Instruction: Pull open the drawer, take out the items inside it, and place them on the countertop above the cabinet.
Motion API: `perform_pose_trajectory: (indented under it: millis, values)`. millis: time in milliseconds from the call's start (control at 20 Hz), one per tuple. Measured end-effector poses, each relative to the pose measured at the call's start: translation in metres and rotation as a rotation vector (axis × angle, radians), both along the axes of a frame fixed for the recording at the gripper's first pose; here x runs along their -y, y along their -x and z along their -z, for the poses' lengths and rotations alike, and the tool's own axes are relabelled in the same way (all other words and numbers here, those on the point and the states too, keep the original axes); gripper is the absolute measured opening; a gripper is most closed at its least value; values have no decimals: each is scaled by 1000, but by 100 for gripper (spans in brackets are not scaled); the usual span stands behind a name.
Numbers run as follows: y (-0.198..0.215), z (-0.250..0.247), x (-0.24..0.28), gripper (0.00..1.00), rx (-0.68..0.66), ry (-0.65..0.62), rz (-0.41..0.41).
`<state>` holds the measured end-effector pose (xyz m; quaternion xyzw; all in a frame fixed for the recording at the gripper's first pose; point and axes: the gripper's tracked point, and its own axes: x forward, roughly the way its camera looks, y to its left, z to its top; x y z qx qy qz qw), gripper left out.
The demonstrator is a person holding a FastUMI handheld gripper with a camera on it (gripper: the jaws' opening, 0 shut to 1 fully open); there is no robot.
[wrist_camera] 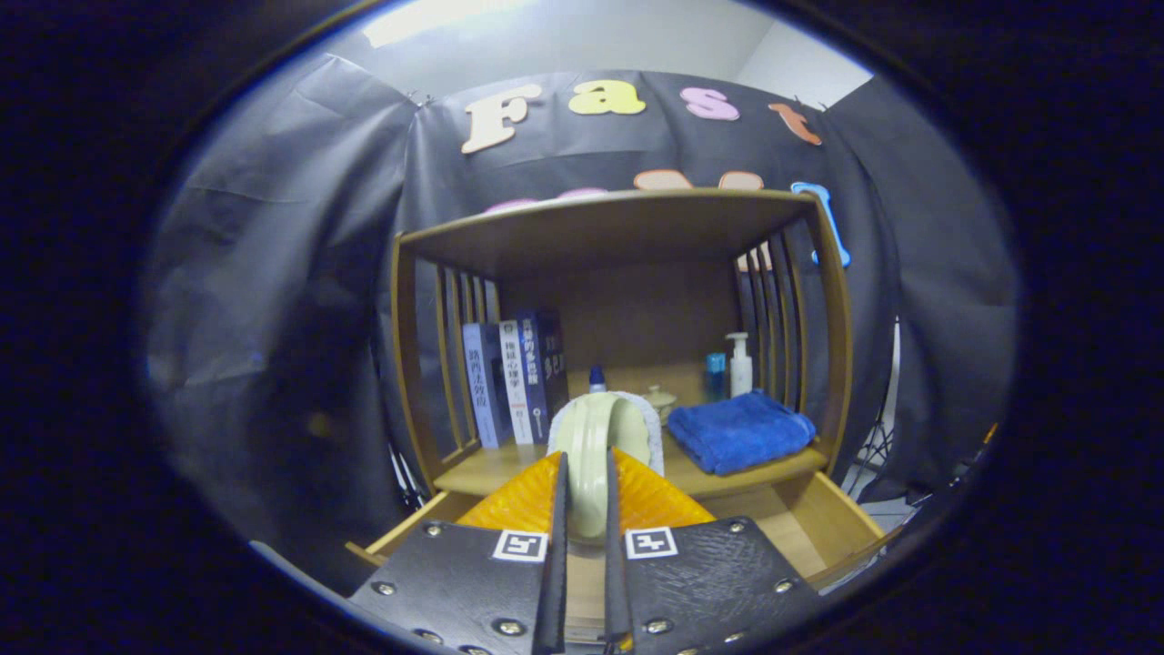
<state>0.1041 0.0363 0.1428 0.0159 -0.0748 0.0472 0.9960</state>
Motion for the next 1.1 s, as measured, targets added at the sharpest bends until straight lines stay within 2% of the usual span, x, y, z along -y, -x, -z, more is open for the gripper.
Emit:
perform_pose_trajectory:
  millis: [150,250,500,700,850,1100]
  values:
    - [-9,-38,-8,17,66,7,1]
    - [-26,-47,-11,17,63,26,9]
    - [-78,-43,-18,17,-4,62,16]
    - [-125,-6,-17,17,-105,76,46]
    - [-155,36,-18,17,-223,81,34]
    - [-190,95,0,17,-367,76,81]
